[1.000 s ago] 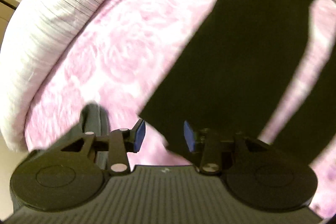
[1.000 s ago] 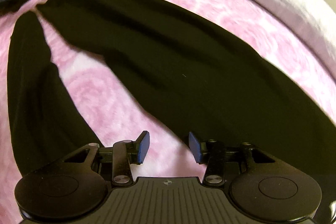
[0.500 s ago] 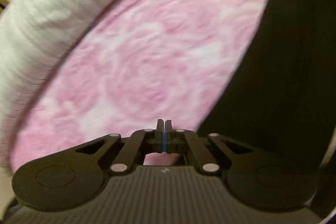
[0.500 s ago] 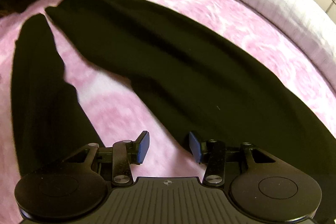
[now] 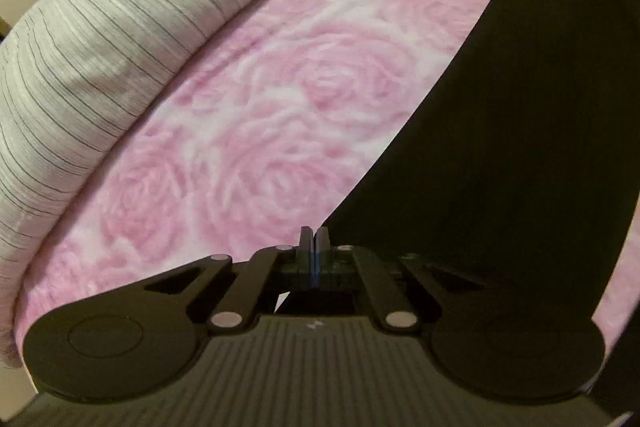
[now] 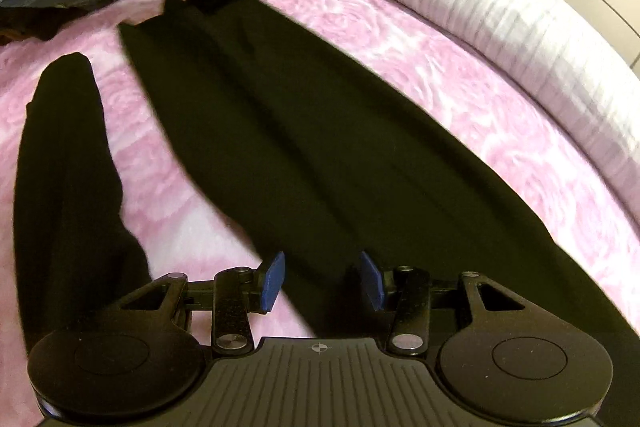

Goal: Fold clothes

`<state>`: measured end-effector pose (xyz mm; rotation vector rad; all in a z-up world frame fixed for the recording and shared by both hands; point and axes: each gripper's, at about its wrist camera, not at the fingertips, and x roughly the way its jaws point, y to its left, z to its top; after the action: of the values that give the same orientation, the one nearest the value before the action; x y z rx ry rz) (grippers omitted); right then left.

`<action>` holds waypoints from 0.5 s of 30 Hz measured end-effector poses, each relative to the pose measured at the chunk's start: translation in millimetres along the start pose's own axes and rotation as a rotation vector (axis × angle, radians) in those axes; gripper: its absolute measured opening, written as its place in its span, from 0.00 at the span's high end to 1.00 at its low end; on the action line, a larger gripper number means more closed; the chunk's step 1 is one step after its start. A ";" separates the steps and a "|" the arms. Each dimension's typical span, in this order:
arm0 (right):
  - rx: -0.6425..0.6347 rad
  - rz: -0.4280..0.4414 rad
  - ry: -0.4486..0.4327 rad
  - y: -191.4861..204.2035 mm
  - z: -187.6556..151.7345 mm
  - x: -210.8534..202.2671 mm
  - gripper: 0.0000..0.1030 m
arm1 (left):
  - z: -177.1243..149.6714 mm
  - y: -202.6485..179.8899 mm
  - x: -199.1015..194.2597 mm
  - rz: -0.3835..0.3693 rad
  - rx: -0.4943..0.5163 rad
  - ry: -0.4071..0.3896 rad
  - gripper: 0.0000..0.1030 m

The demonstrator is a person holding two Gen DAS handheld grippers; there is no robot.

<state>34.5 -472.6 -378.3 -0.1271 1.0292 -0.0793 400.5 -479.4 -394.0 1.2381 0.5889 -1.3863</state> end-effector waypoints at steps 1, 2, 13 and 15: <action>-0.011 0.006 0.003 2.4 3.0 4.0 0.55 | 1.7 -3.3 4.9 0.008 0.021 0.012 1.00; -0.026 0.017 0.007 5.8 4.6 6.4 0.55 | 3.3 -6.6 9.8 0.017 0.042 0.024 1.00; 0.105 0.047 0.076 7.2 -12.4 16.0 0.54 | -9.4 4.4 12.8 0.215 0.003 0.127 0.87; 0.138 0.042 0.078 3.9 -15.0 13.0 0.54 | -13.1 -0.6 -10.1 0.224 -0.003 0.096 0.84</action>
<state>28.4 -471.4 -397.6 0.0229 1.1001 -0.1178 402.6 -463.7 -389.3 1.3312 0.5012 -1.1438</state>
